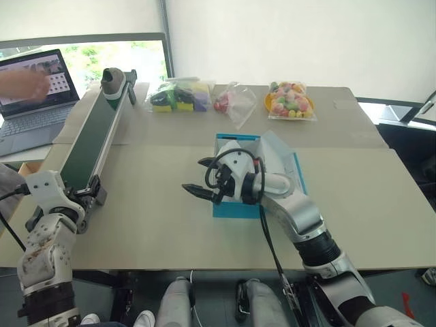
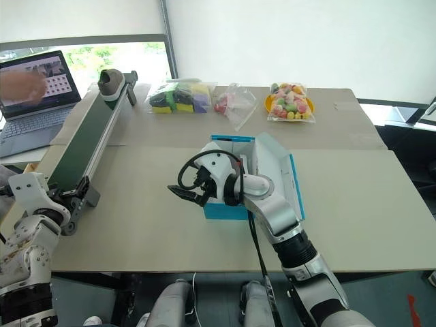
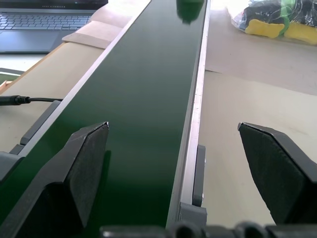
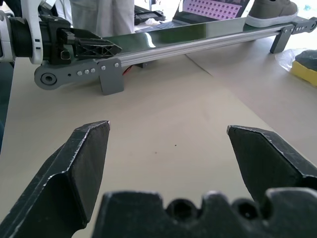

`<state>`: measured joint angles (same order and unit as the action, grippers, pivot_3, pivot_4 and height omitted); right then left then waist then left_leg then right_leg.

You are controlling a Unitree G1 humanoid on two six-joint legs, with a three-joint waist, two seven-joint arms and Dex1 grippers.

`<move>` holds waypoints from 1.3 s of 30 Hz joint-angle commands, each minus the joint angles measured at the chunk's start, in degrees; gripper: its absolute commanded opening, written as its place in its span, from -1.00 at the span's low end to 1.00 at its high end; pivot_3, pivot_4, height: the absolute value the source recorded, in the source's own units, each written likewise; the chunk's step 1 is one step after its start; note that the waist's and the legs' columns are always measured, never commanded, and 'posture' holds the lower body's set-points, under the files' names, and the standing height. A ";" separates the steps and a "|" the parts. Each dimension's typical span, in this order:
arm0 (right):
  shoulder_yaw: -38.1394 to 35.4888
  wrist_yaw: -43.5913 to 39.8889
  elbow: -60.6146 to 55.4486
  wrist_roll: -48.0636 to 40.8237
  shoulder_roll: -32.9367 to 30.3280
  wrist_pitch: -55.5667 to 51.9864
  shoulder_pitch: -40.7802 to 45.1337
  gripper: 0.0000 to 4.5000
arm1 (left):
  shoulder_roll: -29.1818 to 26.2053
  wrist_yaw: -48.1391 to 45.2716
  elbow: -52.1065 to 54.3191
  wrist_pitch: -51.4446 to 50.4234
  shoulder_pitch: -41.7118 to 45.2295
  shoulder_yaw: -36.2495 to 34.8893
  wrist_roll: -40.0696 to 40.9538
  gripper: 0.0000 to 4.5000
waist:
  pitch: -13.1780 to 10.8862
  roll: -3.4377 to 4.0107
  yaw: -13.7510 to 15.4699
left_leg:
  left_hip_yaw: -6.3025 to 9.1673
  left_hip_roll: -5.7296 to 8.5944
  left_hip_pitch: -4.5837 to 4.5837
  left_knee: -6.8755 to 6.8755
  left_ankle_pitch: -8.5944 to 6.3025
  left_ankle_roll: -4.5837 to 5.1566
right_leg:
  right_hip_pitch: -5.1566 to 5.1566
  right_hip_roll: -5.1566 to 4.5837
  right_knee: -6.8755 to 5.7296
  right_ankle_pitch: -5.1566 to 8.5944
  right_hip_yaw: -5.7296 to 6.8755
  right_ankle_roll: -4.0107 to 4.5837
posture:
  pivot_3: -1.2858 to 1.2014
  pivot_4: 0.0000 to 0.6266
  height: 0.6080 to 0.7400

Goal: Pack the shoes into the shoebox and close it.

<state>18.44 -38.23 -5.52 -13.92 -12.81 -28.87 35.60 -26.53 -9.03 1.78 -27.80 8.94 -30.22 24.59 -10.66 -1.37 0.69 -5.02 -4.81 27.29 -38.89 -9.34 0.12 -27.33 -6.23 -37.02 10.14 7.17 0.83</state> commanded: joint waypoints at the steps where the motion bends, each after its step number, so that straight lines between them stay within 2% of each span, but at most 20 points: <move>1: -1.29 0.59 -1.12 0.31 0.30 0.15 0.47 0.99 | -1.10 -0.27 1.36 0.86 0.80 -0.46 -0.28 1.00 | 0.00 0.00 -0.01 | 0.00 0.00 0.00 0.00 0.00 0.00 | 0.00 0.00 0.00 0.00 0.00 0.00 | 0.03 -0.52 0.10; 22: -2.25 1.30 -2.80 -1.04 0.98 -3.66 -0.61 0.99 | -5.08 -0.47 -3.30 4.33 0.72 -2.17 -3.58 1.00 | 0.01 -0.01 -0.01 | -0.01 0.00 0.00 0.00 0.00 0.00 | -0.01 0.00 -0.02 0.00 -0.01 0.00 | 0.03 -0.52 0.10; 39: -2.78 2.73 -2.79 -0.98 1.88 -3.36 -0.77 0.99 | -5.55 -1.25 -3.60 3.76 1.24 -2.01 -3.88 1.00 | 0.01 -0.01 -0.03 | -0.01 -0.01 0.00 0.00 0.00 0.00 | -0.02 0.00 -0.02 0.00 0.00 0.00 | 0.03 -0.52 0.10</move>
<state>17.19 -35.91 -5.81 -14.22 -11.44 -32.75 34.84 -30.82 -10.14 -2.39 -24.78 9.19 -31.36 20.74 -10.66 -1.39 0.66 -5.02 -4.81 27.29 -38.90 -9.34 0.12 -27.35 -6.24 -37.03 10.14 7.16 0.83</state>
